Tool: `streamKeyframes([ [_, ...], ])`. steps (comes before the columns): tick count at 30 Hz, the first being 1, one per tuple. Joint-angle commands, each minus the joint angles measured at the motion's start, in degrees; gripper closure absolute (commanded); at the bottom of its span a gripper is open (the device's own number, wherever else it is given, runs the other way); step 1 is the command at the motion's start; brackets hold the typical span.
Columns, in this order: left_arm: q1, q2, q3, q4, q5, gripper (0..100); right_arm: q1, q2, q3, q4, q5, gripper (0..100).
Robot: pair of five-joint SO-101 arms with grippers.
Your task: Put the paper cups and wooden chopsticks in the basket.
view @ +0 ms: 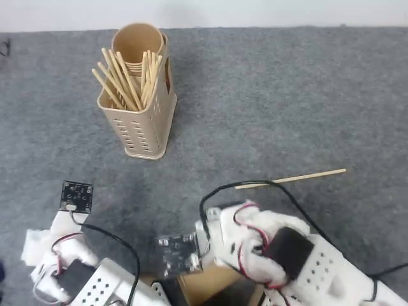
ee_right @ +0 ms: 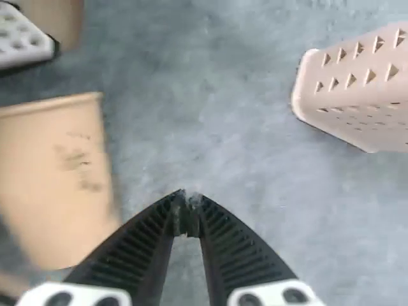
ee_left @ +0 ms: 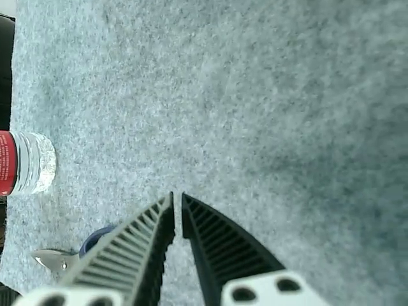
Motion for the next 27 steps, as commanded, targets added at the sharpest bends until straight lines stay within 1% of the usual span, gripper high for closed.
streamKeyframes([
  [1,0.4,-0.6,-0.3,0.2,-0.4,99,-5.1,-1.2,-3.0,8.5,-3.5,99.1],
  [4,1.2,-0.5,-0.3,0.5,-0.4,99,-6.9,-1.2,-3.0,13.7,-3.4,99.1],
  [8,3.1,-0.6,-0.3,4.3,-0.4,99,-7.1,-1.2,-1.5,14.9,-3.3,99.1],
  [10,3.7,-0.6,-0.3,5.2,-0.4,99,-7.1,-1.2,1.8,14.1,-1.1,99.1],
  [14,3.7,-0.6,-0.3,5.3,-0.4,99,-6.9,-1.2,11.1,8.7,3.4,99.1],
  [18,3.8,-0.6,-0.3,5.1,-0.5,99,-6.9,-1.2,17.2,1.7,4.1,99.1],
  [24,3.8,-0.6,-0.3,5.1,-0.5,99,-6.8,-1.2,22.3,-4.8,4.3,99.1],
  [25,3.8,-0.6,-0.3,5.1,-0.5,99,-6.5,-1.2,23.1,-6.5,4.7,99.1],
  [27,3.8,-0.6,-0.3,5.1,-0.5,99,-3.3,-1.2,24.1,-11.0,7.4,99.1],
])
